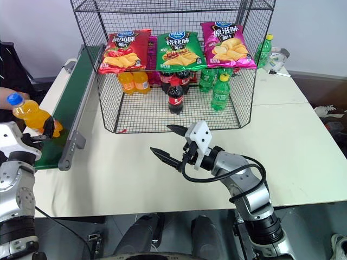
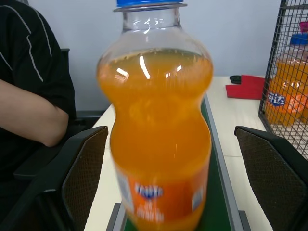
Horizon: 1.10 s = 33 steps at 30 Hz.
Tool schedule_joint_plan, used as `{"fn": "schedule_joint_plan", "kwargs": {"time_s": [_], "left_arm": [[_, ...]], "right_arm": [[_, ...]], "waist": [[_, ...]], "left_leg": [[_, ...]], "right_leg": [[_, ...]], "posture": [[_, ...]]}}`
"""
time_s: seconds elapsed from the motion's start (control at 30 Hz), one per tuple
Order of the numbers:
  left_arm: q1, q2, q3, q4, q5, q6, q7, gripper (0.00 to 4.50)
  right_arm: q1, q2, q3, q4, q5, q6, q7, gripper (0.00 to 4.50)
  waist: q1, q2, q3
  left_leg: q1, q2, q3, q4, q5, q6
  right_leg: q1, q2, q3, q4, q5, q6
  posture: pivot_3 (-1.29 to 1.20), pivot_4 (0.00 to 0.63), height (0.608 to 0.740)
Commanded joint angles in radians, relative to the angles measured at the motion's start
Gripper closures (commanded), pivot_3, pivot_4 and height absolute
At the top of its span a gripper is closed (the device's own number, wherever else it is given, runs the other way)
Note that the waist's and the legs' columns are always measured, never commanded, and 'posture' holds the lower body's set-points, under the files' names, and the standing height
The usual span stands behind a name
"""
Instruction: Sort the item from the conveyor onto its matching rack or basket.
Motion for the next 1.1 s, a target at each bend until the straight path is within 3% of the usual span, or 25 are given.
{"fn": "schedule_joint_plan", "kwargs": {"time_s": [0.03, 0.13, 0.23, 0.63, 0.87, 1.0, 1.1], "left_arm": [[-0.005, 0.022, 0.031, -0.025, 0.005, -0.029, 0.007, 0.09], [-0.001, 0.021, 0.034, -0.032, 0.002, -0.033, 0.008, 0.9], [0.005, 0.024, 0.035, -0.042, 0.002, -0.023, 0.01, 2.02], [-0.047, 0.082, 0.026, -0.264, -0.134, 0.092, -0.075, 2.02], [-0.111, 0.083, -0.187, -0.411, -0.231, 0.297, -0.194, 2.02], [-0.15, 0.009, -0.296, -0.357, -0.149, 0.285, -0.176, 2.02], [-0.194, -0.062, -0.365, -0.21, -0.02, 0.185, -0.128, 2.02]], "right_arm": [[-0.001, 0.01, -0.005, -0.034, 0.021, -0.018, 0.005, 0.0], [0.0, 0.01, -0.005, -0.036, 0.021, -0.017, 0.004, 0.0], [0.001, 0.011, -0.006, -0.038, 0.022, -0.016, 0.003, 0.0], [-0.015, 0.007, -0.016, -0.042, 0.018, -0.011, -0.008, 0.0], [-0.008, 0.009, -0.016, -0.051, 0.021, -0.004, -0.021, 0.0], [-0.007, 0.013, -0.015, -0.053, 0.017, -0.004, -0.036, 0.0], [-0.006, 0.014, -0.016, -0.054, 0.012, -0.007, -0.048, 0.0]], "waist": [[0.0, 0.0, 0.0], [0.001, 0.0, 0.0], [0.001, 0.0, 0.0], [0.003, -0.002, -0.001], [0.0, -0.001, -0.001], [-0.003, -0.001, -0.001], [-0.004, -0.001, -0.001]], "left_leg": [[0.0, 0.0, 0.0, 0.0, 0.0, 0.0], [0.0, 0.0, 0.0, 0.0, 0.0, 0.0], [0.0, 0.0, 0.0, 0.0, 0.0, 0.0], [0.0, 0.0, -0.001, 0.001, 0.0, 0.0], [0.0, -0.001, 0.0, 0.001, 0.0, 0.0], [0.0, 0.0, 0.0, 0.0, 0.0, 0.0], [0.0, 0.0, 0.0, 0.0, 0.0, 0.0]], "right_leg": [[0.0, 0.0, 0.0, 0.0, 0.0, 0.0], [0.0, 0.0, 0.0, 0.0, 0.0, 0.0], [0.001, 0.0, 0.0, 0.0, 0.0, 0.0], [0.001, 0.0, -0.001, 0.0, 0.0, 0.0], [0.001, 0.0, 0.0, 0.0, 0.0, 0.0], [0.003, 0.001, 0.0, 0.001, 0.0, 0.0], [0.003, 0.001, 0.0, 0.002, 0.0, 0.0]], "posture": [[0.0, 0.15, 0.74], [0.0, 0.15, 0.74], [0.0, 0.15, 0.74], [0.0, 0.15, 0.74], [0.0, 0.15, 0.74], [0.0, 0.15, 0.74], [0.0, 0.15, 0.74]]}}
